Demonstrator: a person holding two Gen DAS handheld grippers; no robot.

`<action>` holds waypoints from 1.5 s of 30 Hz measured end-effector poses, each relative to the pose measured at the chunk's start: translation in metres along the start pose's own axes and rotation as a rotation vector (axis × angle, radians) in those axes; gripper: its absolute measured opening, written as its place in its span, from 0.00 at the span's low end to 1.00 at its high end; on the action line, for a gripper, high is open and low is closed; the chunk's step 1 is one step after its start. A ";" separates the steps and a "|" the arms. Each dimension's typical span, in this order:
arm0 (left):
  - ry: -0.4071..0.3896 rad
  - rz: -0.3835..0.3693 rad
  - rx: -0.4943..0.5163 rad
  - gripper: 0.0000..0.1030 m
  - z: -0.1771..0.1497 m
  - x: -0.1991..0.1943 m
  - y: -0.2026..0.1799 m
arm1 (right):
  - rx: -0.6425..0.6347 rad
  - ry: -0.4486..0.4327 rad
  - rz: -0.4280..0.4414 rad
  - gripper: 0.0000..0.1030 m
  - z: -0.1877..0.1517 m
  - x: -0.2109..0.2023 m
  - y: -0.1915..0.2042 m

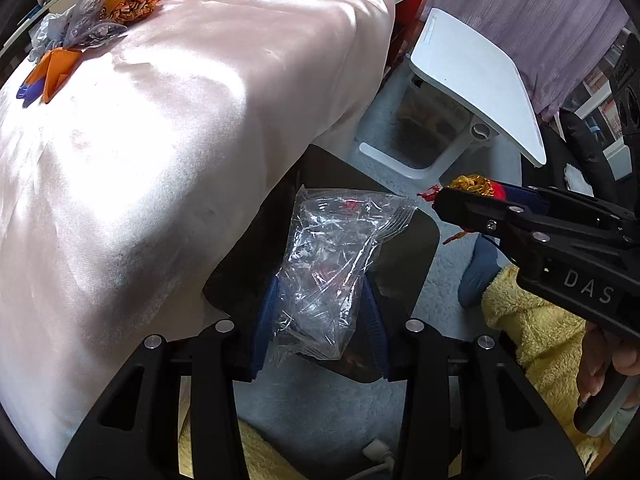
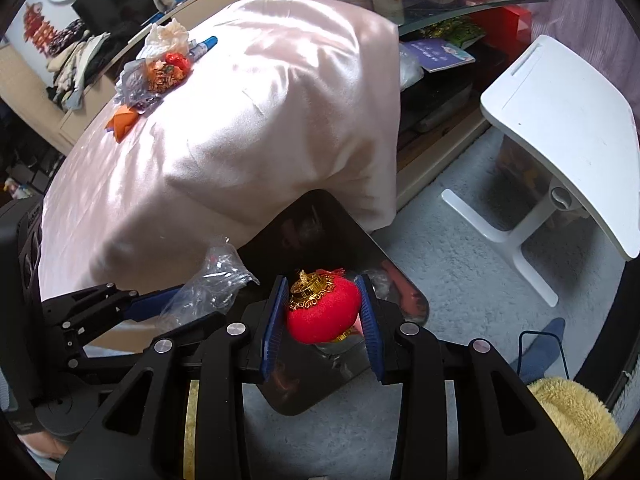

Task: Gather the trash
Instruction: 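Carry the red ornament and clear bag to the black bin and release both, then grasp crumpled tissue with the right gripper while the left gripper grasps foil wrapper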

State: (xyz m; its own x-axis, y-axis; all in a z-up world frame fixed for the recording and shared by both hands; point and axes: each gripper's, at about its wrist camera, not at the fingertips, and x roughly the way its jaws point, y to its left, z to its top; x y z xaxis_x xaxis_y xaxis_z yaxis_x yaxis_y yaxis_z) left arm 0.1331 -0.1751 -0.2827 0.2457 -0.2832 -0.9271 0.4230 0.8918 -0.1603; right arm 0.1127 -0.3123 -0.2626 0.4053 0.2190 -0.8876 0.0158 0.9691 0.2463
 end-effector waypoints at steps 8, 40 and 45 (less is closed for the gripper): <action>0.011 0.010 -0.007 0.45 0.002 -0.004 0.003 | -0.002 -0.008 0.011 0.48 0.009 -0.001 0.007; -0.315 0.275 -0.175 0.92 -0.017 -0.181 0.123 | -0.114 -0.288 -0.023 0.74 0.052 -0.095 0.095; -0.321 0.273 -0.194 0.92 0.000 -0.178 0.141 | -0.148 -0.272 -0.002 0.74 0.077 -0.078 0.111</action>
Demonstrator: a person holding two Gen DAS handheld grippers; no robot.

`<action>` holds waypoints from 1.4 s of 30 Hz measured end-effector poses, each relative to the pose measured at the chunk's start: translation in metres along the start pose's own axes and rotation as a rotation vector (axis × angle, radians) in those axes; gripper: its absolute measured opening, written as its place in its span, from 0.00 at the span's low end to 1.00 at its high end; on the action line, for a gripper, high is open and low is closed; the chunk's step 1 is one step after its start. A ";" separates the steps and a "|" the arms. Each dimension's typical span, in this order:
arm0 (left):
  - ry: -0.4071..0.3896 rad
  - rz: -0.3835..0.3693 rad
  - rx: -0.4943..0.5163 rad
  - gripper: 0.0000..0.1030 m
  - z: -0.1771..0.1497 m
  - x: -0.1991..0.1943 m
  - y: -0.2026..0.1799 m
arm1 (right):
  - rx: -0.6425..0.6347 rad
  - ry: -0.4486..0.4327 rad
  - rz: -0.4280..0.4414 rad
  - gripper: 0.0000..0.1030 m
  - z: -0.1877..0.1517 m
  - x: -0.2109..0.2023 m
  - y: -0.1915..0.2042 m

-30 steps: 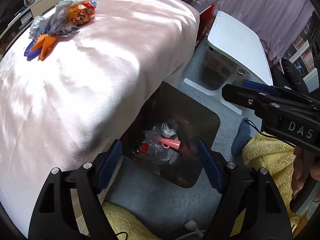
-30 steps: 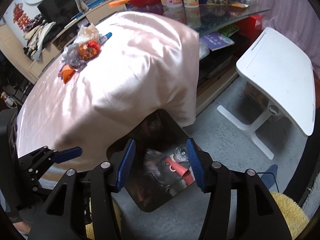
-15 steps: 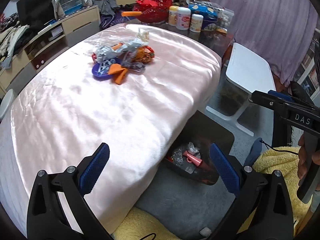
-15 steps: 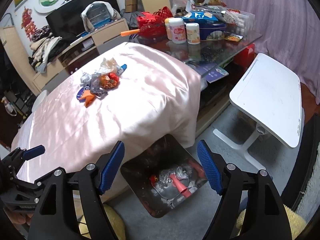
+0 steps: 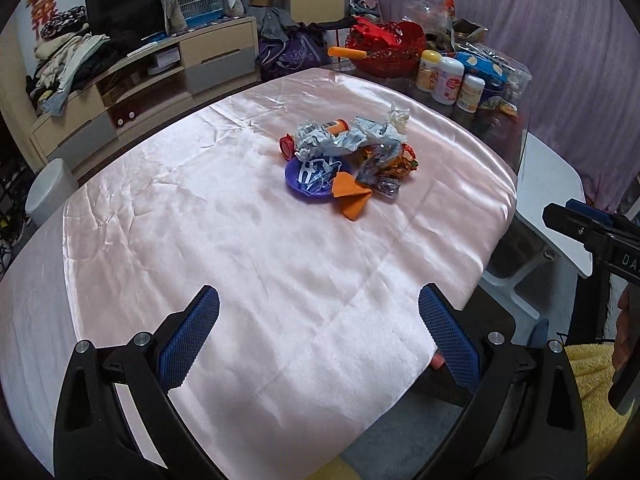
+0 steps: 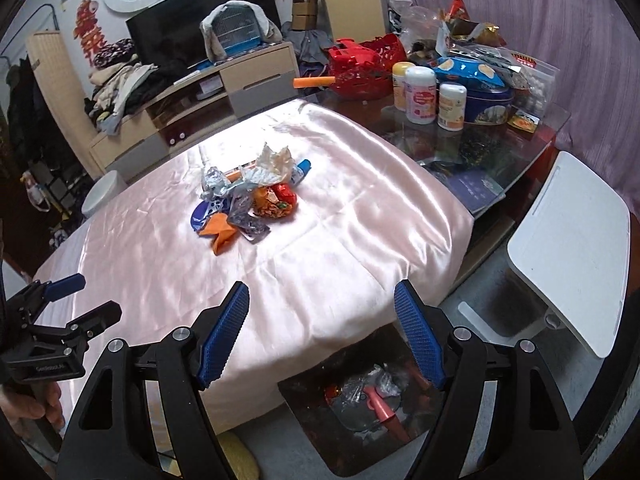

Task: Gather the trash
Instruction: 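Grasp crumpled tissue with the right gripper while the left gripper grasps foil wrapper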

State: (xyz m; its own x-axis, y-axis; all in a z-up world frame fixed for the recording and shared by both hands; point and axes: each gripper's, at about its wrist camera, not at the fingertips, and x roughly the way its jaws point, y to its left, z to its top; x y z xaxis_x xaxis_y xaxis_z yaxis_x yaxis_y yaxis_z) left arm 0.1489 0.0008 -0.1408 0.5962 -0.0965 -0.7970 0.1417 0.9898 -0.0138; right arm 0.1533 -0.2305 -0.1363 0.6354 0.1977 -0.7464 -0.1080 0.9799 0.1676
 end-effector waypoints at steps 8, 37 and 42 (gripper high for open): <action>0.014 -0.013 -0.012 0.91 0.035 0.035 0.009 | -0.029 0.005 0.041 0.74 0.050 0.044 0.013; 0.071 -0.067 0.024 0.42 0.141 0.161 0.018 | -0.048 0.082 0.126 0.11 0.114 0.169 0.020; 0.066 -0.066 0.032 0.19 0.141 0.163 0.014 | -0.048 0.064 0.115 0.10 0.116 0.162 0.011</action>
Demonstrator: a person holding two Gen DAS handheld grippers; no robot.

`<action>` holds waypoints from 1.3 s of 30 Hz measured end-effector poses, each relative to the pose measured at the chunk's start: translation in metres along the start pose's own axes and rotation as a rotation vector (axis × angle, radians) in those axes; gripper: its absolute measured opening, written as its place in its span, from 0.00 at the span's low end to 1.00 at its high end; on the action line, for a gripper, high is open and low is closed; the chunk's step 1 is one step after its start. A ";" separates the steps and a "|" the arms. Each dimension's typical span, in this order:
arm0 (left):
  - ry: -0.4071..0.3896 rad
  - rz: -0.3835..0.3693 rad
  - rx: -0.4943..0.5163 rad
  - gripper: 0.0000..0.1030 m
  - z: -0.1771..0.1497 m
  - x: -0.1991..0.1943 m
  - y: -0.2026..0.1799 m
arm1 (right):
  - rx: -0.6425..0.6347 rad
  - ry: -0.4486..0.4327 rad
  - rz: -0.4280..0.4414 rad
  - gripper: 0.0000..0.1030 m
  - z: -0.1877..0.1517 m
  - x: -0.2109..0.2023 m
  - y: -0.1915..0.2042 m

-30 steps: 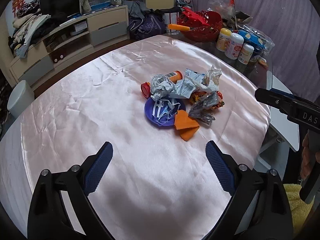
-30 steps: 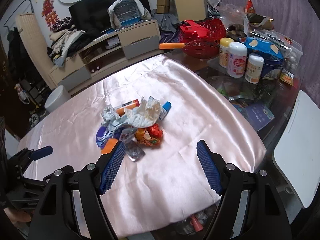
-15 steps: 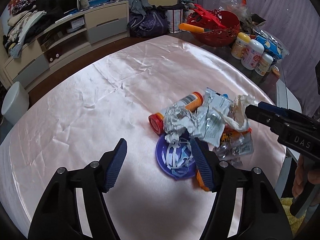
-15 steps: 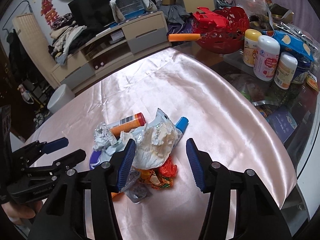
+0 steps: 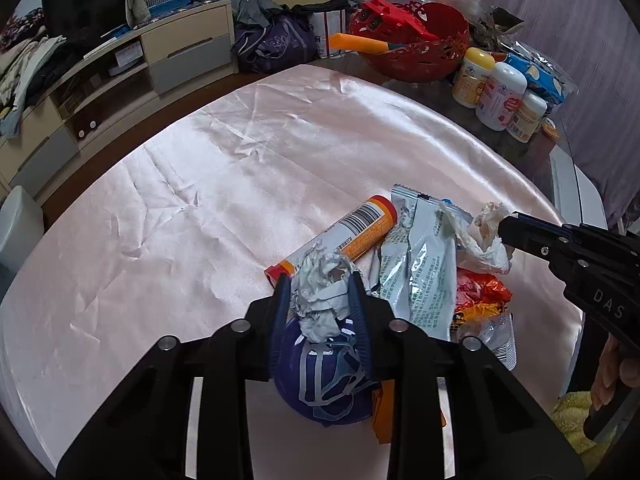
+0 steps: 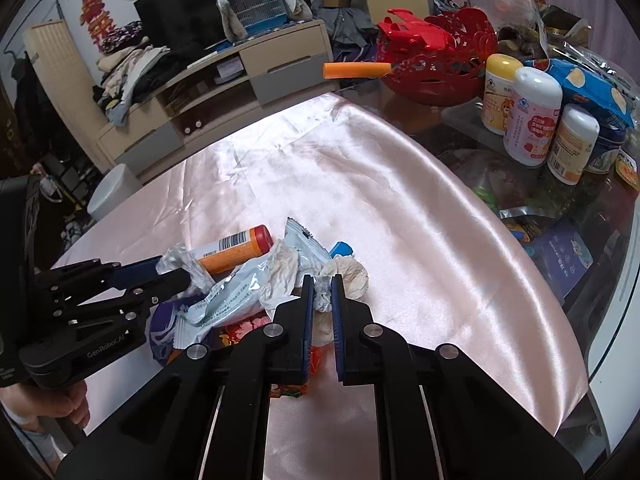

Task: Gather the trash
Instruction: 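Grasp crumpled tissue with the right gripper while the left gripper grasps foil wrapper, then carry the tissue and foil wrapper to the black bin and release both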

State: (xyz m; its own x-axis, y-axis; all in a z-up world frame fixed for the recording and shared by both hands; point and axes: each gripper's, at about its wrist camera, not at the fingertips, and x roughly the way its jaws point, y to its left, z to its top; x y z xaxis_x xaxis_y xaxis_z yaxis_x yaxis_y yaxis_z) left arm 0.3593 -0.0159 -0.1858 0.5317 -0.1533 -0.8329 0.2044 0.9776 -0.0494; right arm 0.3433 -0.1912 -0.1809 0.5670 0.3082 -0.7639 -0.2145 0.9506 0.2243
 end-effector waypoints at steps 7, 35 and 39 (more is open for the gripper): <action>-0.026 0.016 0.045 0.12 0.002 -0.012 -0.011 | -0.003 -0.042 -0.010 0.10 0.006 -0.023 -0.002; -0.257 -0.058 0.116 0.11 -0.083 -0.223 -0.099 | -0.104 -0.240 -0.160 0.10 -0.080 -0.250 0.022; -0.255 -0.092 0.143 0.11 -0.114 -0.234 -0.119 | -0.094 -0.244 -0.188 0.10 -0.110 -0.270 0.018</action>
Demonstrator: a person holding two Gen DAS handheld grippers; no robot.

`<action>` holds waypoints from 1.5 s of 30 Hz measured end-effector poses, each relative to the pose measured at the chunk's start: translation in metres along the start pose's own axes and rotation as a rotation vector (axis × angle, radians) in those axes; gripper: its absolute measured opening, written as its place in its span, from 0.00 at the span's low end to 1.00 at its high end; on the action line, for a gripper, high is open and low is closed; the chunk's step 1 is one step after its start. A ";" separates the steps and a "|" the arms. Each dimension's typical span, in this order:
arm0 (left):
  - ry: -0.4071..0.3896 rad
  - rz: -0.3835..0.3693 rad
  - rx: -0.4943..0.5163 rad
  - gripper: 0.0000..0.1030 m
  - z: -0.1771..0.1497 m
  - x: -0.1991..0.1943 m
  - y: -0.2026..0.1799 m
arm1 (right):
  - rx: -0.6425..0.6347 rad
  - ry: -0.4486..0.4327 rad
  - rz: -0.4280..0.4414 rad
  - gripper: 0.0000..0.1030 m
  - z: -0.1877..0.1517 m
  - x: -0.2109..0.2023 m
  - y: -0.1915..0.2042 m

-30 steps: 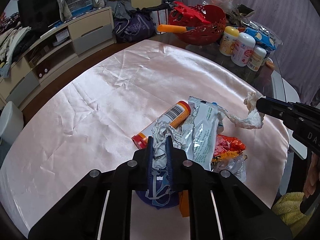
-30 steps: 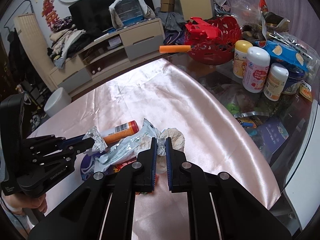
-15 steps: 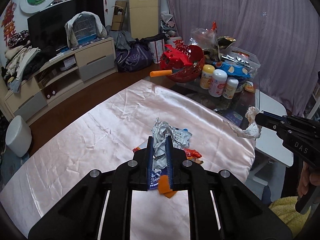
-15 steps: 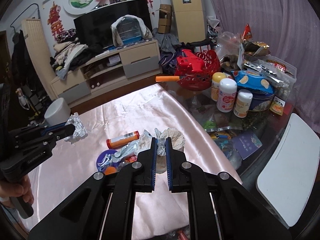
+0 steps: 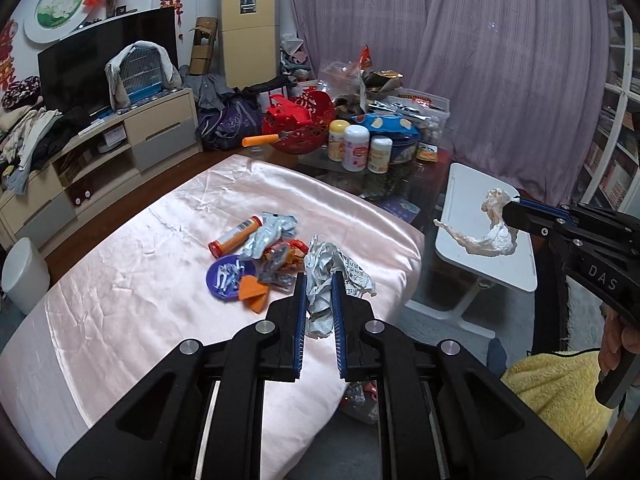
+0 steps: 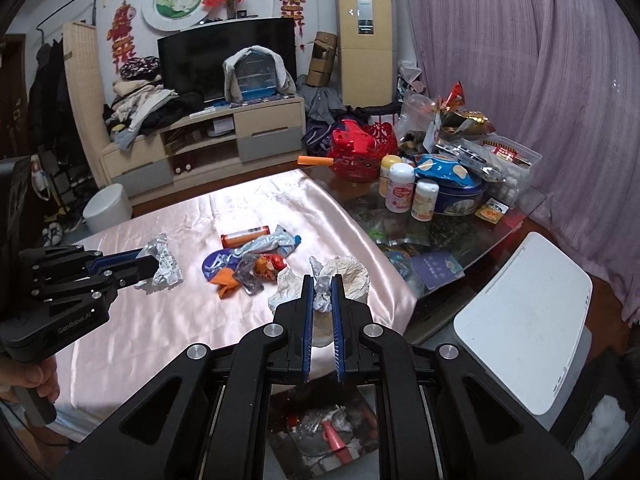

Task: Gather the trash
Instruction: 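Carry the tissue and foil wrapper to the black bin and release both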

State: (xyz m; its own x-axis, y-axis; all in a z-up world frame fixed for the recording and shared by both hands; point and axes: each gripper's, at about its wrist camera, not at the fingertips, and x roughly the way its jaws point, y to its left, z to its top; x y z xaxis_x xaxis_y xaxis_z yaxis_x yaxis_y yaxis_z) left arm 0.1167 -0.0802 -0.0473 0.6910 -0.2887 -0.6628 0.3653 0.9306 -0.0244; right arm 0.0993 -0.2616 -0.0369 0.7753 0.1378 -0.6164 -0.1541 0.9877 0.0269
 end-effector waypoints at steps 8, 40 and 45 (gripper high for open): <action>0.055 -0.081 0.004 0.11 -0.046 0.007 -0.036 | 0.063 0.065 -0.044 0.10 -0.056 -0.011 -0.016; 0.494 -0.249 -0.049 0.14 -0.151 0.183 -0.068 | 0.225 0.442 0.029 0.12 -0.163 0.135 -0.051; 0.498 -0.244 -0.044 0.17 -0.146 0.186 -0.067 | 0.232 0.456 0.053 0.13 -0.159 0.146 -0.050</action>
State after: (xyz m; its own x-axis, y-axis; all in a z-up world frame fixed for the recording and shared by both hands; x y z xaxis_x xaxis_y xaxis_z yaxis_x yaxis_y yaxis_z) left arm 0.1292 -0.1632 -0.2782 0.2076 -0.3658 -0.9073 0.4438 0.8617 -0.2459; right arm 0.1230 -0.3027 -0.2531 0.4158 0.1925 -0.8888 -0.0058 0.9779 0.2091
